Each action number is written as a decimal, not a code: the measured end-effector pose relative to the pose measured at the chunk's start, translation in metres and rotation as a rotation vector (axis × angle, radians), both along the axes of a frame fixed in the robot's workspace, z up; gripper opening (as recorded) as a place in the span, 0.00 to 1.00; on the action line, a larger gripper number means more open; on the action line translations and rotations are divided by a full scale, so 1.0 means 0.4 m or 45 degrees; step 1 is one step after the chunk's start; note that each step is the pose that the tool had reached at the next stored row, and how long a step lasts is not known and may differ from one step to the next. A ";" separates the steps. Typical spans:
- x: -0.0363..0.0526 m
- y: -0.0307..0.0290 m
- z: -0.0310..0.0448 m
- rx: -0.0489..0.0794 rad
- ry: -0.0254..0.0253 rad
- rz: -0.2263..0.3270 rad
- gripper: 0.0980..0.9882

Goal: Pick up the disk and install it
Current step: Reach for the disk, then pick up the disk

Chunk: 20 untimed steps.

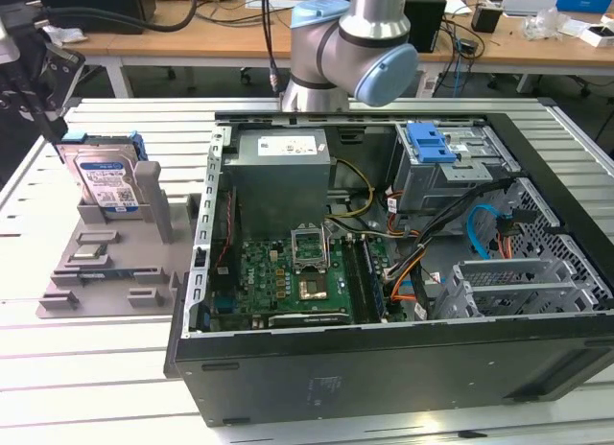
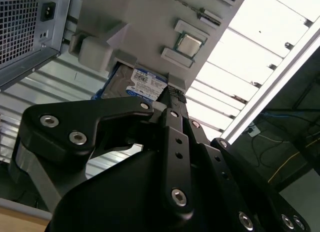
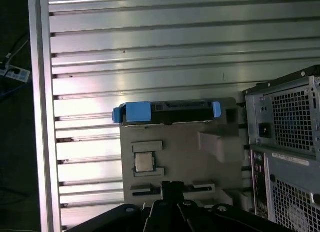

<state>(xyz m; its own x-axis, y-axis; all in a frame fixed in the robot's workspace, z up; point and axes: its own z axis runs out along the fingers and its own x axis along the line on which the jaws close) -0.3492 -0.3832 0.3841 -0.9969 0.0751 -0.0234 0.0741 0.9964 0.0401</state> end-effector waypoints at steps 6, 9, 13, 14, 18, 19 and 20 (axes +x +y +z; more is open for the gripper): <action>-0.024 0.016 -0.006 -0.002 -0.0006 0.000 0.01; -0.025 0.016 -0.006 -0.002 -0.0003 0.000 0.01; -0.025 0.016 -0.006 -0.002 -0.0004 0.000 0.01; -0.025 0.016 -0.006 -0.002 -0.0003 0.000 0.01; -0.026 0.017 -0.006 -0.002 -0.0004 0.000 0.01; -0.026 0.017 -0.006 -0.002 -0.0004 0.010 0.01; -0.026 0.017 -0.006 -0.002 -0.0003 0.022 0.01</action>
